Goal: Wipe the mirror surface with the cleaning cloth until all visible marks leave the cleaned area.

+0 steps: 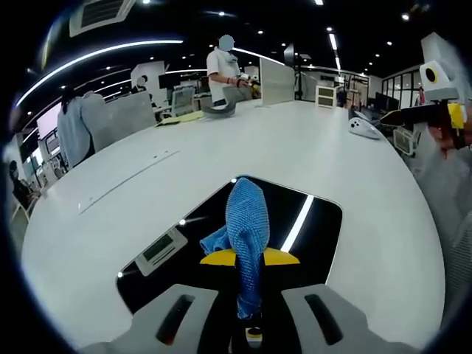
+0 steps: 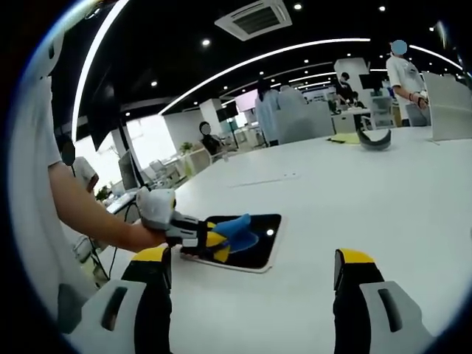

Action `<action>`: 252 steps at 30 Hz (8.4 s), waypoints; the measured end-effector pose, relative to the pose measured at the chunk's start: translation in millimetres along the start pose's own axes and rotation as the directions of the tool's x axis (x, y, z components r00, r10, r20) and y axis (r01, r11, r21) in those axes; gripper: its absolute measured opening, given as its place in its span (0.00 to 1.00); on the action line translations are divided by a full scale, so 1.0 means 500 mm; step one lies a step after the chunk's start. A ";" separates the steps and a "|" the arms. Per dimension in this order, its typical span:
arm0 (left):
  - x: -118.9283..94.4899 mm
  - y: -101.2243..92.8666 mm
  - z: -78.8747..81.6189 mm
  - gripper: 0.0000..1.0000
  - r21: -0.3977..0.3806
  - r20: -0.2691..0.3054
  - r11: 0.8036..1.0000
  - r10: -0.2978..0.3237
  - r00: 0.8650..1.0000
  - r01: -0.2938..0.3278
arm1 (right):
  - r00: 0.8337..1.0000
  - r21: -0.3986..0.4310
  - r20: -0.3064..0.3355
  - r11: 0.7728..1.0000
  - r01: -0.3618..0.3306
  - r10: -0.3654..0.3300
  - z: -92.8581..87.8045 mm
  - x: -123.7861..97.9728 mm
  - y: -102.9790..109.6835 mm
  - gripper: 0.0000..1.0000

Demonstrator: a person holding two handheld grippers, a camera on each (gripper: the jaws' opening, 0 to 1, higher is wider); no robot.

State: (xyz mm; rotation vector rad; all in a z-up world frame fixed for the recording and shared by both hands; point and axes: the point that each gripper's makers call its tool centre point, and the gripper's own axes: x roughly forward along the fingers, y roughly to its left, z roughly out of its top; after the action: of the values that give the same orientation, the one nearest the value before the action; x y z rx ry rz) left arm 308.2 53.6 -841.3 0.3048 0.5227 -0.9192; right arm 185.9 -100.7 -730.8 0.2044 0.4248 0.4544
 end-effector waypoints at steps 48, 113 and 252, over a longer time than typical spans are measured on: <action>-0.081 0.036 -0.054 0.07 -0.011 -0.020 0.998 0.059 0.998 -0.060 | 1.000 -0.012 0.007 1.000 0.010 -0.010 0.005 -0.016 0.003 0.93; -0.172 0.089 -0.117 0.07 -0.120 -0.070 0.970 0.206 0.976 -0.213 | 0.999 -0.017 -0.012 0.999 -0.050 0.050 -0.023 -0.039 0.042 0.92; -0.005 -0.107 -0.001 0.07 -0.030 -0.019 0.994 0.101 0.995 -0.102 | 0.996 -0.019 0.043 0.996 -0.082 0.082 0.003 -0.095 -0.019 0.92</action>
State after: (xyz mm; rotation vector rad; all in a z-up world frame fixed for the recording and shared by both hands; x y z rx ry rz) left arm 263.3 24.4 -842.0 0.3090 0.5324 -0.8098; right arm 151.6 -131.4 -715.8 0.2153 0.3705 0.5330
